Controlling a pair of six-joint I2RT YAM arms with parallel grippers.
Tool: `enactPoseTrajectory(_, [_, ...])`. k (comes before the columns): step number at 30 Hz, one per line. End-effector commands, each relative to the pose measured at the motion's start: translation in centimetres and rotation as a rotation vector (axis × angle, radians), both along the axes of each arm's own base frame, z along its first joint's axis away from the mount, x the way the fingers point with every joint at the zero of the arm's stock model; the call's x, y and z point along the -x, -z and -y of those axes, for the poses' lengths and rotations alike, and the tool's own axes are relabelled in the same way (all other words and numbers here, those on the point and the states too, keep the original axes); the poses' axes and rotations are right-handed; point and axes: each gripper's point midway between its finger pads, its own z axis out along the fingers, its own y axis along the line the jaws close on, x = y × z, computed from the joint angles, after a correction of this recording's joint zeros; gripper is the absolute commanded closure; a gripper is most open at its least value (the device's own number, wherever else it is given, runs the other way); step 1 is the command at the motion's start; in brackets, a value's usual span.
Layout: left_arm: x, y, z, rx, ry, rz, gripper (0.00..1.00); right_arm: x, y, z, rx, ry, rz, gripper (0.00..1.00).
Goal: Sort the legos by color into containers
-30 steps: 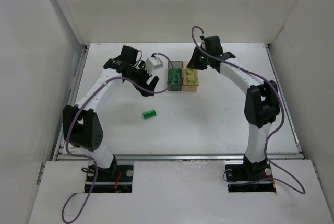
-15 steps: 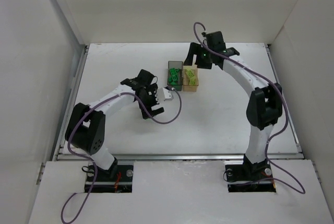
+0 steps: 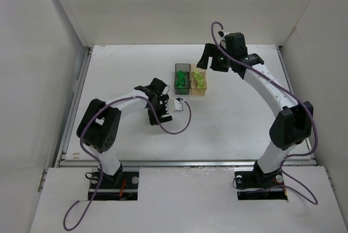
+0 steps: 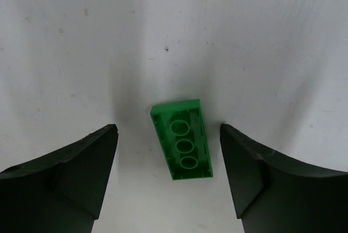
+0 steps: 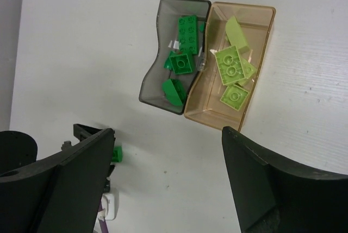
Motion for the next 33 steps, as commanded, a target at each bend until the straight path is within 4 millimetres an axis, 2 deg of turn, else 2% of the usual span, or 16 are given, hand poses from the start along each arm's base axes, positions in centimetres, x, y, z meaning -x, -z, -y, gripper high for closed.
enactPoseTrajectory(1, [0.9,1.5,-0.9,-0.049,0.014,-0.037,0.30,-0.1,-1.3,0.0,0.005,0.000,0.056,0.15])
enactPoseTrajectory(2, [1.0,1.5,-0.9,-0.048,0.004,-0.040,0.56,0.1,-1.8,0.1,0.002,0.000,0.066,0.15])
enactPoseTrajectory(5, [0.9,0.5,-0.5,-0.035,-0.032,-0.061,0.92,0.1,-2.2,0.3,0.004,0.010,0.077,0.15])
enactPoseTrajectory(6, [0.7,-0.2,-0.1,-0.015,-0.048,-0.057,1.00,0.1,-2.2,0.3,0.004,0.010,0.077,0.15])
enactPoseTrajectory(7, [0.9,-0.8,0.2,0.000,-0.057,-0.080,1.00,0.1,-2.2,0.3,0.004,0.010,0.077,0.15])
enactPoseTrajectory(8, [0.4,-1.5,0.4,0.025,-0.081,-0.086,1.00,0.0,-2.1,0.4,0.008,0.017,0.079,0.15])
enactPoseTrajectory(11, [-2.0,-6.8,3.6,0.226,-0.208,-0.116,1.00,-0.1,-2.7,0.9,0.019,0.041,0.092,0.15])
enactPoseTrajectory(12, [-4.1,-9.8,5.3,0.318,-0.234,-0.092,1.00,0.0,-3.2,1.0,0.007,0.062,0.094,0.15])
enactPoseTrajectory(14, [-5.2,-13.4,8.3,0.496,-0.324,-0.174,1.00,-0.3,-3.2,2.0,0.012,0.104,0.093,0.15])
enactPoseTrajectory(18, [-10.1,-18.0,12.2,0.740,-0.529,-0.243,1.00,-0.6,-2.7,2.7,0.008,0.143,0.094,0.15])
enactPoseTrajectory(22, [-13.2,-17.4,14.1,0.815,-0.648,-0.300,0.92,-0.9,-2.6,3.4,0.023,0.155,0.101,0.15])
enactPoseTrajectory(23, [-14.2,-16.7,14.4,0.815,-0.666,-0.299,0.79,-0.9,-2.6,3.4,0.032,0.149,0.106,0.15])
enactPoseTrajectory(26, [-15.6,-15.8,14.9,0.825,-0.689,-0.291,0.70,-1.1,-2.6,4.0,0.047,0.161,0.112,0.15])
enactPoseTrajectory(28, [-16.6,-15.7,14.9,0.830,-0.701,-0.256,0.56,-1.3,-2.5,4.5,0.056,0.164,0.116,0.15])
enactPoseTrajectory(32, [-18.3,-16.2,14.4,0.826,-0.746,-0.178,0.32,-1.3,-2.7,4.6,0.071,0.154,0.124,0.15])
enactPoseTrajectory(33, [-18.2,-17.6,14.2,0.847,-0.740,-0.149,0.31,-1.1,-3.2,4.7,0.074,0.150,0.138,0.15])
